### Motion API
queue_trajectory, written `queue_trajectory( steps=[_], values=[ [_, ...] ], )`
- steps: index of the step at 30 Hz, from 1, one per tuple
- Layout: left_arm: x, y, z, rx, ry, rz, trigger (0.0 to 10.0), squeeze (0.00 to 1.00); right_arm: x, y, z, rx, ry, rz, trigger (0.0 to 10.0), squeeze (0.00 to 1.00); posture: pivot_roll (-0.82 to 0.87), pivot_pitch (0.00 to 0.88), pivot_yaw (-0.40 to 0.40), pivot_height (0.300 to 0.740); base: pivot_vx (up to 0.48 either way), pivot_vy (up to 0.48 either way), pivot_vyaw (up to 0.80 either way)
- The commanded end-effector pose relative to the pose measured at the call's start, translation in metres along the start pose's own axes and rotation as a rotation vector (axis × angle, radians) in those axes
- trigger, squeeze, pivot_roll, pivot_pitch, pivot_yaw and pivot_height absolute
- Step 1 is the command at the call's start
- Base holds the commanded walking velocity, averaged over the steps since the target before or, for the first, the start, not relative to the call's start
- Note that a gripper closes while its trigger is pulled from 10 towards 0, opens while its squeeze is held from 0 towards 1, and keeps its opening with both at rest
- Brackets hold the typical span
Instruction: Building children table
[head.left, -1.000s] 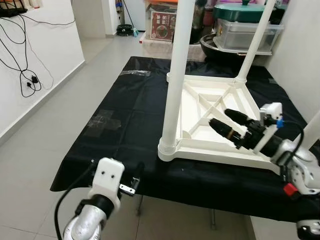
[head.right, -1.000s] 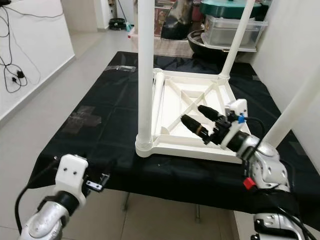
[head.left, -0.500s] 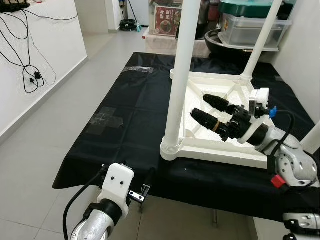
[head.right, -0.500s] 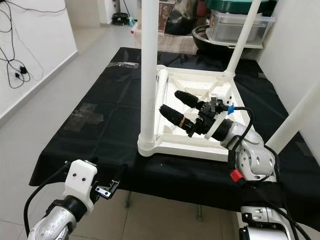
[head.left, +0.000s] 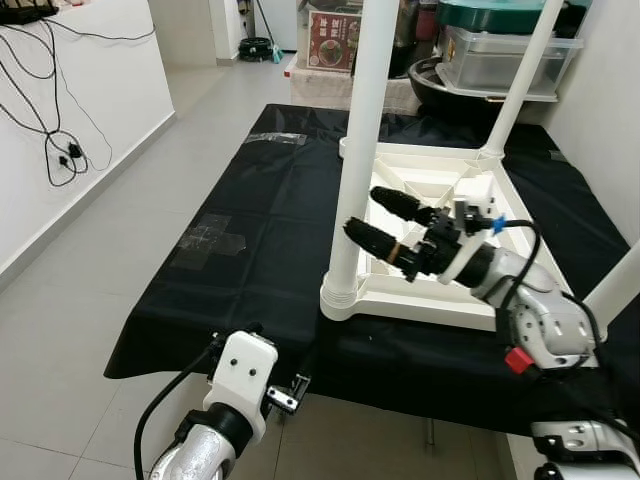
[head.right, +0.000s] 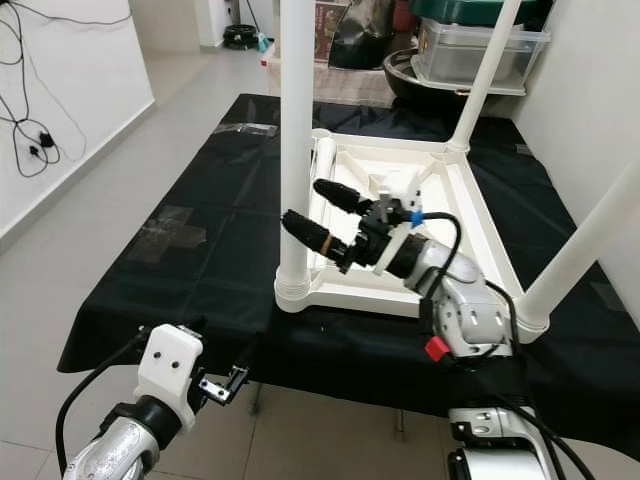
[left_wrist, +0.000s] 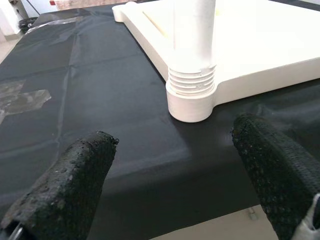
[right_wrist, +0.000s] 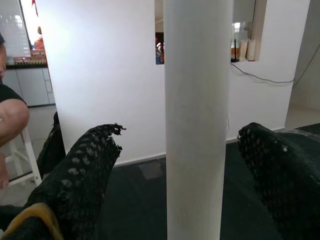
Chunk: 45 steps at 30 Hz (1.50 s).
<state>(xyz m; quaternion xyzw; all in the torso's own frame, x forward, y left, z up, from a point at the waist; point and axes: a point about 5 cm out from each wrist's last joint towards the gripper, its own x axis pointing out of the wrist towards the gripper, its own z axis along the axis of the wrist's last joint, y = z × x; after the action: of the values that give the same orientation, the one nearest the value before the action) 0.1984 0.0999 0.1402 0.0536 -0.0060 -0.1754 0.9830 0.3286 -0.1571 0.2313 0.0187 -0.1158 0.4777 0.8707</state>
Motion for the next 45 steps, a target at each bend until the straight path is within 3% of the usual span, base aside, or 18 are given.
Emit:
queue_trajectory(
  steps=[1, 21, 29, 45],
  values=[
    [0.0, -0.003, 0.0, -0.001, -0.005, -0.007, 10.0, 0.0, 0.009, -0.002, 0.003, -0.037, -0.01, -0.021, 10.0, 0.0, 0.13, 0.052, -0.055, 0.74, 0.0, 0.0, 0.0],
    [0.0, -0.006, 0.003, -0.003, -0.016, -0.013, 10.0, 0.0, 0.04, 0.006, -0.003, -0.032, -0.041, -0.021, 10.0, 0.0, 0.13, 0.071, -0.067, 0.74, 0.0, 0.0, 0.0],
    [0.0, -0.008, 0.005, -0.005, -0.024, -0.012, 10.0, 0.0, 0.063, 0.006, -0.01, -0.024, -0.05, -0.047, 10.0, 0.0, 0.14, 0.079, -0.078, 0.74, 0.0, 0.0, 0.0],
    [0.0, -0.009, 0.007, -0.004, -0.027, -0.008, 10.0, 0.0, 0.071, 0.006, -0.02, -0.033, 0.0, -0.02, 10.0, 0.0, 0.14, 0.087, -0.083, 0.74, 0.0, 0.0, 0.0]
  ],
)
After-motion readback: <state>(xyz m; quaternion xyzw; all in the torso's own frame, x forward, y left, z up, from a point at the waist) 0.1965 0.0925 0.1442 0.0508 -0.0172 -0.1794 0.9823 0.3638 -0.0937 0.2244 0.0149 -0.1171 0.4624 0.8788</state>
